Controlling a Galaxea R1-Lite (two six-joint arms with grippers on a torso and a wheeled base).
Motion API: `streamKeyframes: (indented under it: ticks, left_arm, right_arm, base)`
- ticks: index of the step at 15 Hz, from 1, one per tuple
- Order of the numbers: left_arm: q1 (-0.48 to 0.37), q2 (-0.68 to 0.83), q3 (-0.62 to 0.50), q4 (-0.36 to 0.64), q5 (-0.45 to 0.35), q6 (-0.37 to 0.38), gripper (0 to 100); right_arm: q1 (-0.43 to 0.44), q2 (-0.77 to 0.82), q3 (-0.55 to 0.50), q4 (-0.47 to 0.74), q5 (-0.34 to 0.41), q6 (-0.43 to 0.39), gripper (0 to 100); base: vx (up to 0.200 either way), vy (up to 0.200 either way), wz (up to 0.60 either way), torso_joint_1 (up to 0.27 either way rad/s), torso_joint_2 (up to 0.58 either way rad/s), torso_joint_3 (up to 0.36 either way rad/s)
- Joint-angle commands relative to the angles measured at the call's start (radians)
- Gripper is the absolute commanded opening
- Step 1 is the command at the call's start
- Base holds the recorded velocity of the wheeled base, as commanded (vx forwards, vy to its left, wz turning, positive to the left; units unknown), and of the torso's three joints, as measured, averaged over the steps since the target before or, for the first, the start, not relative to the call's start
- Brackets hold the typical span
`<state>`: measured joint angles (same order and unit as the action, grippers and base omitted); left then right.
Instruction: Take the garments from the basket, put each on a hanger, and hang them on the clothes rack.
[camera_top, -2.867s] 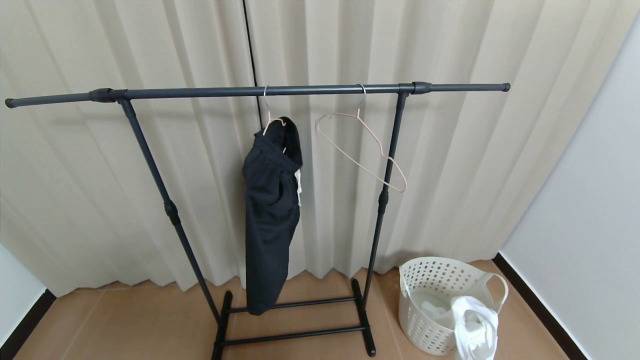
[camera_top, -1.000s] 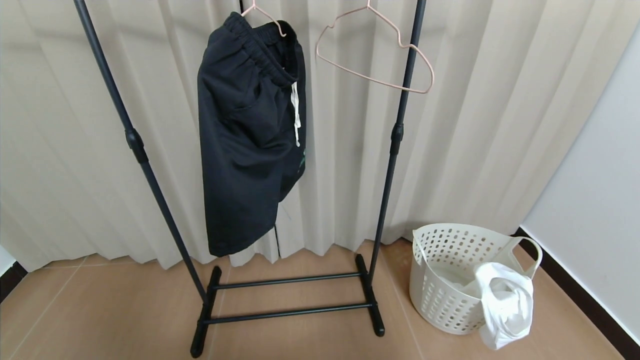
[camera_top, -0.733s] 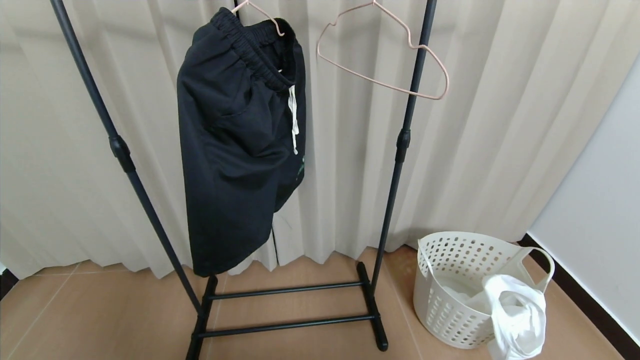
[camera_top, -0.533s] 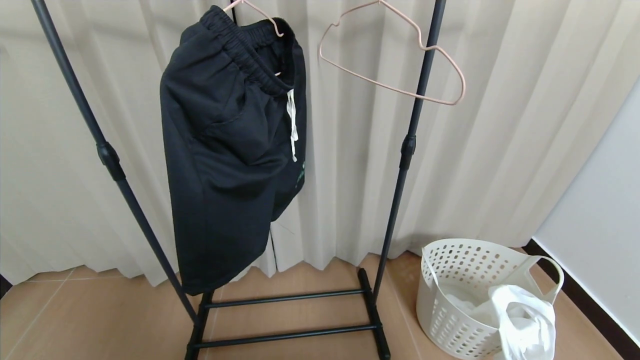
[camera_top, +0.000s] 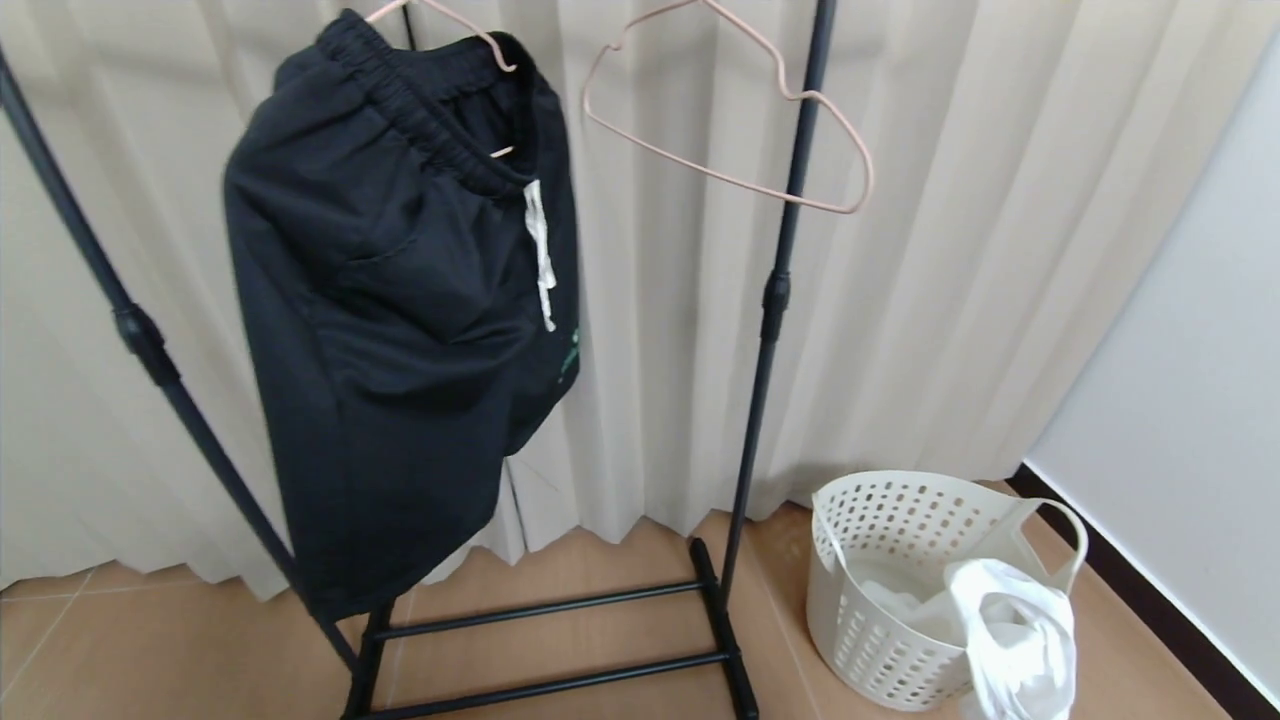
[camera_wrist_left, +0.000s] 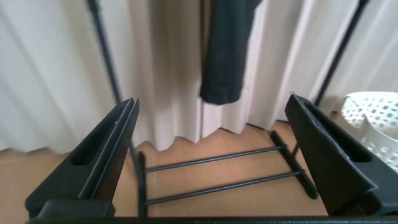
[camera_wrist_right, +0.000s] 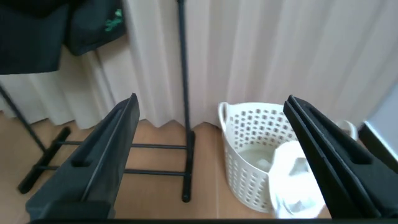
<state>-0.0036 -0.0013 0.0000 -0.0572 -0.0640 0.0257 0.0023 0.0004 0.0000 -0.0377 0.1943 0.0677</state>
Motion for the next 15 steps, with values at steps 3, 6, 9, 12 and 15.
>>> streamKeyframes:
  ticks: [3, 6, 9, 12, 15]
  left_arm:
    - [0.001, 0.001, 0.000, 0.000, 0.000, 0.000, 100]
    - [0.001, 0.001, 0.000, -0.001, -0.002, 0.002, 100]
    - [0.001, 0.001, 0.000, -0.001, -0.002, 0.000, 100]
    - [0.001, 0.001, 0.000, -0.001, -0.002, 0.000, 100]
    - [0.001, 0.001, 0.000, -0.001, -0.002, 0.000, 100]
  right_arm:
    - [0.001, 0.000, 0.000, -0.001, 0.001, 0.000, 100]
    - [0.001, 0.000, 0.000, -0.001, -0.001, 0.001, 100]
    - [0.001, 0.000, 0.000, -0.001, 0.001, 0.000, 100]
    - [0.001, 0.000, 0.000, -0.001, 0.001, 0.000, 100]
    - [0.001, 0.000, 0.000, -0.001, 0.001, 0.001, 100]
  base:
    - [0.000, -0.067, 0.00, -0.001, 0.00, -0.001]
    - [0.000, -0.200, 0.00, 0.006, 0.00, 0.004]
    - [0.000, -0.200, 0.00, 0.001, 0.00, 0.002]
    - [0.000, -0.200, 0.00, -0.002, 0.00, -0.001]
    - [0.000, -0.067, 0.00, -0.001, 0.00, 0.001]
